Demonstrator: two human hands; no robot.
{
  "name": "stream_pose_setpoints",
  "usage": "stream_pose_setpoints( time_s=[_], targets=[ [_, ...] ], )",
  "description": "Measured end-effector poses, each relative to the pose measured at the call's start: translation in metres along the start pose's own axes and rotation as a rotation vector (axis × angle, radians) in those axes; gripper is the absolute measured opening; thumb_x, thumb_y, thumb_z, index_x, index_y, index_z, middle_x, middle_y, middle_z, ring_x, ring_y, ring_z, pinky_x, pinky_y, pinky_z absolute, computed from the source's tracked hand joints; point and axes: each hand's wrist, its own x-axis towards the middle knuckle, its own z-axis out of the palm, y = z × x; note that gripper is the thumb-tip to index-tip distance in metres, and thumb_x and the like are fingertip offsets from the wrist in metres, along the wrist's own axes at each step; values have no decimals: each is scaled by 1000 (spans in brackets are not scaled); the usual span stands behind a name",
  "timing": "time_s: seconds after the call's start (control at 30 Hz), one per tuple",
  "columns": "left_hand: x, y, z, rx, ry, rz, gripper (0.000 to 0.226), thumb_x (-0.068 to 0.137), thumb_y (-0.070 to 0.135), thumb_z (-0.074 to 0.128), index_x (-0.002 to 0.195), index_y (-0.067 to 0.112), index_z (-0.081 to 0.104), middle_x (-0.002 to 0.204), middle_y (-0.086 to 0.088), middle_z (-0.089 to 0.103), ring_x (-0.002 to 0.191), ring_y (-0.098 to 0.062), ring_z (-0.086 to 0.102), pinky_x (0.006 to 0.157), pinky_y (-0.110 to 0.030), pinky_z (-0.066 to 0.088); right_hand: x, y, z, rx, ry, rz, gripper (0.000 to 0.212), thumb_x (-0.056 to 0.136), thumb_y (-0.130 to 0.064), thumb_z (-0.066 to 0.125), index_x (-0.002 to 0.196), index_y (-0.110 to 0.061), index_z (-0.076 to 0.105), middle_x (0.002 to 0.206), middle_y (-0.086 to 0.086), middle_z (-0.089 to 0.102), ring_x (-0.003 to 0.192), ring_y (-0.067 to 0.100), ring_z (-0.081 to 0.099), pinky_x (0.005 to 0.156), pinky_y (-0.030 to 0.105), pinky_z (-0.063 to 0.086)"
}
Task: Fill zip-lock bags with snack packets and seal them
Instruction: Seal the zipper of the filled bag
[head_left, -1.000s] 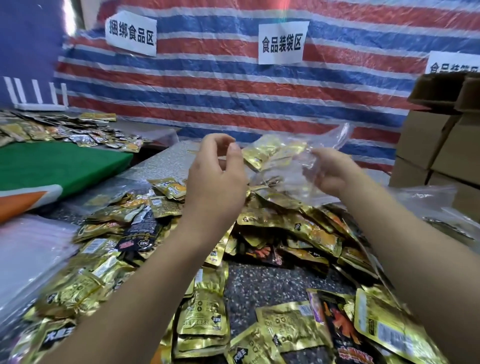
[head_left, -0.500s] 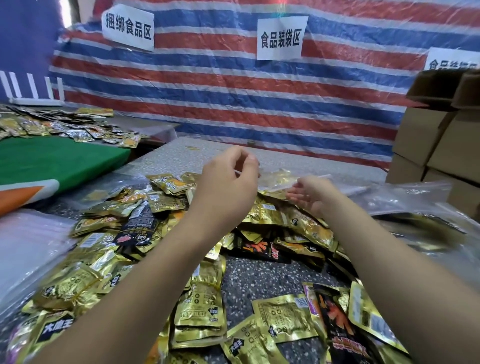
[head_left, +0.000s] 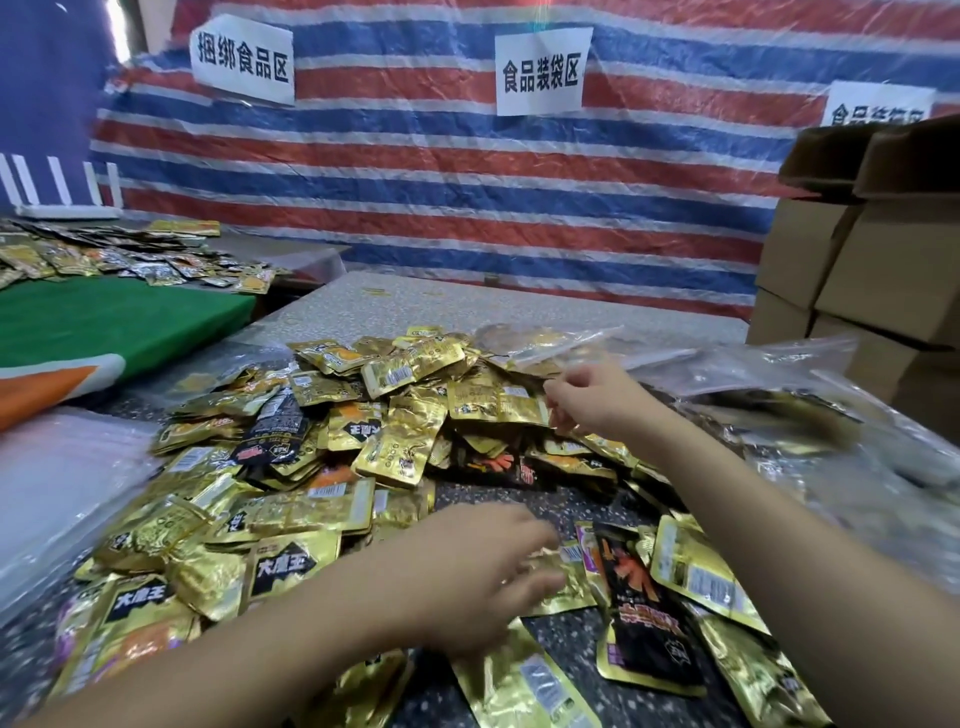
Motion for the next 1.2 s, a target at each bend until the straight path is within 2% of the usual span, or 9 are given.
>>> stream_pose_setpoints(
  time_s=[0.17,0.27,0.4,0.53,0.63,0.87,1.0,1.1,1.2],
  targets=[
    [-31,-4,20,175,-67,42,63,95,69,8,142,34,30,149,6,39,132,-14,41,114,-40,28,-25,10,4,-165,-11,-69,34,100,-33,52,81,-12,69,72,-1,73,67,17,67,62,31,53],
    [-50,-19,22,204,-34,14,62,93,70,8,143,39,26,152,10,33,137,-12,34,116,-35,18,-44,24,15,-290,-18,-159,29,100,-35,52,80,-19,66,74,1,68,60,11,57,52,27,43],
    [-60,-30,31,194,17,-34,60,96,66,13,149,39,23,154,14,29,140,-6,24,113,-21,0,-66,49,27,-334,-63,-222,17,99,-34,54,86,-26,62,82,-9,65,72,12,63,64,31,52],
    [-50,-30,33,143,114,-59,52,96,60,18,137,36,39,141,15,43,127,-6,38,114,-25,21,-73,72,38,-410,-97,-255,19,99,-38,53,110,-24,62,107,-8,61,96,9,58,87,31,50],
    [-38,-32,35,123,195,-99,53,97,59,17,126,31,51,127,13,52,113,-7,48,102,-28,38,-73,80,44,-409,-81,-250,24,100,-43,50,116,-27,59,108,-10,58,94,7,57,86,31,50],
    [-15,-39,39,49,343,-133,48,98,49,20,107,22,57,104,9,56,92,-8,51,85,-28,47,-71,77,53,-357,45,-248,23,102,-42,44,95,-27,59,87,-10,61,81,6,56,74,36,49],
    [-21,-40,24,-102,570,-174,41,99,47,24,101,24,58,93,15,56,84,0,52,76,-22,48,-70,74,55,-351,67,-240,31,104,-37,39,80,-23,51,77,-5,55,72,9,50,64,37,38],
    [-42,-66,-8,-85,693,-306,28,98,42,31,97,28,56,86,20,51,81,4,51,69,-20,43,-68,76,56,-381,82,-220,37,106,-37,34,75,-20,46,74,-1,52,69,13,48,64,38,37],
    [-81,-131,-40,132,635,-677,25,99,33,42,94,14,57,93,-4,62,84,-24,57,70,-37,47,-67,76,58,-381,105,-204,39,106,-37,33,71,-22,44,72,-1,51,67,14,47,59,36,34]
  ],
)
